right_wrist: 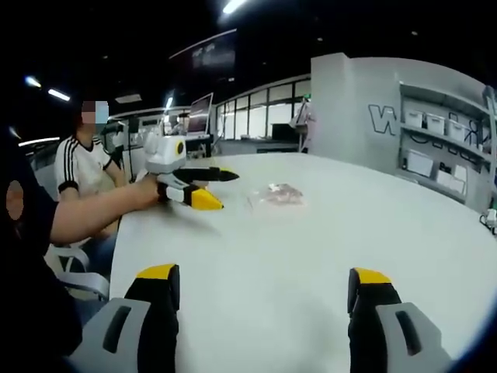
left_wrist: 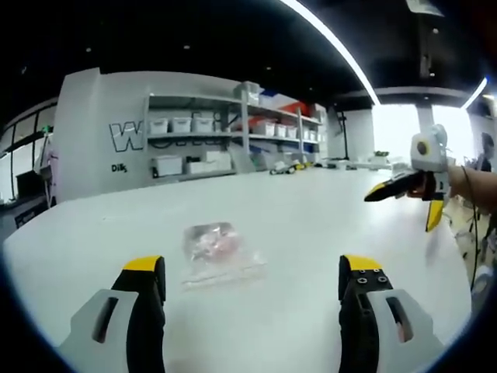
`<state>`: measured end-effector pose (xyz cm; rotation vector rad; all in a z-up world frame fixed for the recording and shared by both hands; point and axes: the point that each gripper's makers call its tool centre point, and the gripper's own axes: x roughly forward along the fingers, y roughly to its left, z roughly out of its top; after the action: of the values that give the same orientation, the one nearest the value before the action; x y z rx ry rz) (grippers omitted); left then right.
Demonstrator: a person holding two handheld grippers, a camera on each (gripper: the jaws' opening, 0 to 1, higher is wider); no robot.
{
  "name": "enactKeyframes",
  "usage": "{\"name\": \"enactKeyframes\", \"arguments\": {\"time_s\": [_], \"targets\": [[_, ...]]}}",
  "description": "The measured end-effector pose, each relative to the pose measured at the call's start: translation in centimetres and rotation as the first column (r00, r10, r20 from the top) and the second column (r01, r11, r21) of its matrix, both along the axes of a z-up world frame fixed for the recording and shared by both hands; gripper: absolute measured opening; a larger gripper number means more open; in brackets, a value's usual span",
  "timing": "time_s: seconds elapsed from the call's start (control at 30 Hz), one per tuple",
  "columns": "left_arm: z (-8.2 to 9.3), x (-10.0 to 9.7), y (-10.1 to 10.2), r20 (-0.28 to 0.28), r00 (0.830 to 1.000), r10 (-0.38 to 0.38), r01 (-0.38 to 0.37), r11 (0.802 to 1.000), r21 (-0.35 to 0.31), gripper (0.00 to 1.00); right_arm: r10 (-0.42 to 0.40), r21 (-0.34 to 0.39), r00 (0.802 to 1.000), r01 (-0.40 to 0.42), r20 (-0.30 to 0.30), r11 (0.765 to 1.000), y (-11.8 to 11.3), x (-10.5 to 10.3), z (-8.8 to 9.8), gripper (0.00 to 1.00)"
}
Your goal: Open the resealable bag by pulling the two sides of the seal apart until the entire bag opening is separated and visibly accessible.
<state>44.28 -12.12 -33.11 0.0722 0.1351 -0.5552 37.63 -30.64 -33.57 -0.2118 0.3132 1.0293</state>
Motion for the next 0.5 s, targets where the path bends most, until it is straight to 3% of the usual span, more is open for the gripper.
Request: {"name": "enactKeyframes", "arguments": {"time_s": [0.5], "targets": [[-0.1, -1.0, -0.8, 0.005, 1.000, -0.003, 0.003, 1.000, 0.019, 0.91, -0.011, 0.004, 1.000, 0.011, 0.005, 1.000, 0.4, 1.7, 0.2, 0.93]]}}
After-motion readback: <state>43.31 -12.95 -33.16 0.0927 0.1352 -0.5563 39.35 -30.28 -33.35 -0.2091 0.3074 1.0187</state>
